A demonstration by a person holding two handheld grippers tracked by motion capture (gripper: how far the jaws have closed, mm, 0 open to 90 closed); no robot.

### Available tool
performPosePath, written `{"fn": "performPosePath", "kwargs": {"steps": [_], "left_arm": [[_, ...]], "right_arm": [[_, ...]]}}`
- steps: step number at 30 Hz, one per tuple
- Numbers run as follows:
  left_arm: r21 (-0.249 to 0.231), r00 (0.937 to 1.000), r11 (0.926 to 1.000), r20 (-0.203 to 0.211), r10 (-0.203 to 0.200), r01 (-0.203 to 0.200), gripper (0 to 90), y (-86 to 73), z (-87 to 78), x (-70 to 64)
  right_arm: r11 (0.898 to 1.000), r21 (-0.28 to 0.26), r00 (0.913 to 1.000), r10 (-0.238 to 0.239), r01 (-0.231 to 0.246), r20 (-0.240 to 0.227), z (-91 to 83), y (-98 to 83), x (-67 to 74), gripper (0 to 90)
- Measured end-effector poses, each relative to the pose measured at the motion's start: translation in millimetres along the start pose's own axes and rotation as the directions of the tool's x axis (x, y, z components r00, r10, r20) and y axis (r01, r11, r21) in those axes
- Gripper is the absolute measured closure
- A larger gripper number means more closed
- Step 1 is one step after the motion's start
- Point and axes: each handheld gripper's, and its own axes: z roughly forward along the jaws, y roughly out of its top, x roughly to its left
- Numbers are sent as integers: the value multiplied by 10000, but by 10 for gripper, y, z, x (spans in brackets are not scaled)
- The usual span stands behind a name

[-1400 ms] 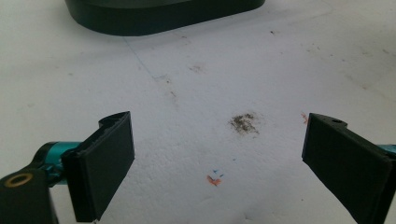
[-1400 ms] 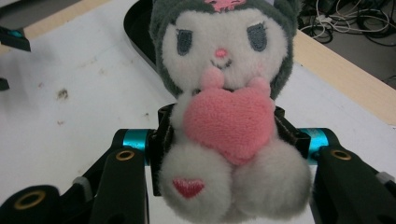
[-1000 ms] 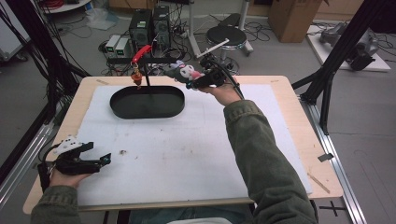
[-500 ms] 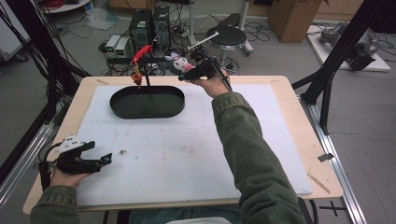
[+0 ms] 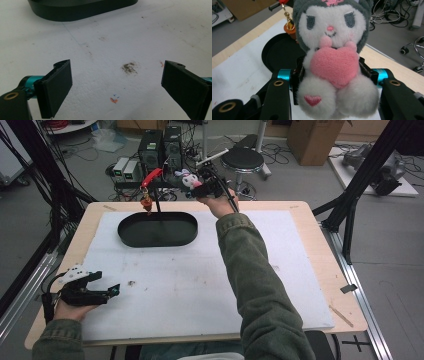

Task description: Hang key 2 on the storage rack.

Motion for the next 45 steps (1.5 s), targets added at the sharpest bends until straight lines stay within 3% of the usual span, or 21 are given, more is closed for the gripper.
{"fn": "performPosePath", "kwargs": {"steps": [5, 8, 12, 13, 14, 15, 17, 18, 19, 20, 22, 25, 29, 31, 34, 40, 43, 45], "left_arm": [[-3, 10000, 10000, 0, -11, 11, 102, 1, -11, 7], [-71, 9999, 9999, 109, -74, 74, 102, 4, -9, 0], [-401, 9992, 9986, 201, -346, 354, 101, 15, -28, 12], [-502, 9991, 9980, 193, -373, 382, 101, 20, -46, 20], [-502, 9991, 9980, 193, -373, 382, 101, 20, -46, 20], [-569, 9989, 9975, 212, -411, 423, 101, 21, -52, 19], [-599, 9988, 9972, 230, -438, 451, 101, 24, -53, 20], [-567, 9988, 9974, 226, -441, 453, 101, 22, -47, 17], [-484, 9991, 9981, 232, -359, 370, 101, 21, -43, 20], [-425, 9991, 9985, 233, -349, 359, 101, 18, -35, 13], [-440, 9990, 9984, 267, -354, 366, 100, 18, -31, 12], [-471, 9990, 9982, 251, -368, 380, 99, 18, -35, 14], [-467, 9989, 9981, 245, -391, 402, 96, 20, -40, 16], [-369, 9989, 9986, 266, -379, 389, 92, 18, -37, 19], [-362, 9989, 9986, 281, -371, 381, 90, 14, -32, 15], [-339, 9989, 9987, 280, -365, 374, 90, 15, -38, 20], [-355, 9990, 9986, 263, -371, 380, 89, 15, -41, 16], [-375, 9991, 9986, 237, -357, 366, 90, 15, -43, 15]], "right_arm": [[9993, -227, 9993, 299, -294, 224, 39, -3, -63, 497], [9974, 264, 9972, 668, -677, 338, 85, -59, -139, 470], [9963, 285, 9891, 772, -814, 1252, 20, -114, -176, 232], [9969, 158, 9892, 751, -777, 1262, -7, -127, -189, 193], [9972, -26, 9910, 741, -743, 1118, -28, -142, -197, 155], [9968, -293, 9947, 766, -747, 691, -50, -169, -202, 103], [9974, -491, 9986, 534, -531, 40, -62, -237, -183, 90], [9974, -491, 9986, 534, -531, 40, -62, -237, -183, 90], [9986, -484, 9998, 198, -197, 14, -58, -275, -169, 4], [9994, -176, 9992, -310, 314, 263, -23, -351, -132, 5], [9978, -133, 9976, -643, 647, 264, -15, -413, -104, 5], [9976, -211, 9978, -661, 661, 38, -24, -498, -83, 5], [9944, -48, 9941, -1053, 1055, 263, -64, -558, -46, 5], [9949, -329, 9955, -945, 948, 124, -119, -613, -42, 5], [9951, -219, 9951, -956, 962, 246, -170, -680, -58, 5], [9954, -591, 9967, -734, 753, 347, -302, -797, -122, 5], [9964, -429, 9968, -714, 730, 371, -364, -835, -154, 5], [9949, -686, 9967, -714, 740, 398, -422, -857, -149, 5]]}}
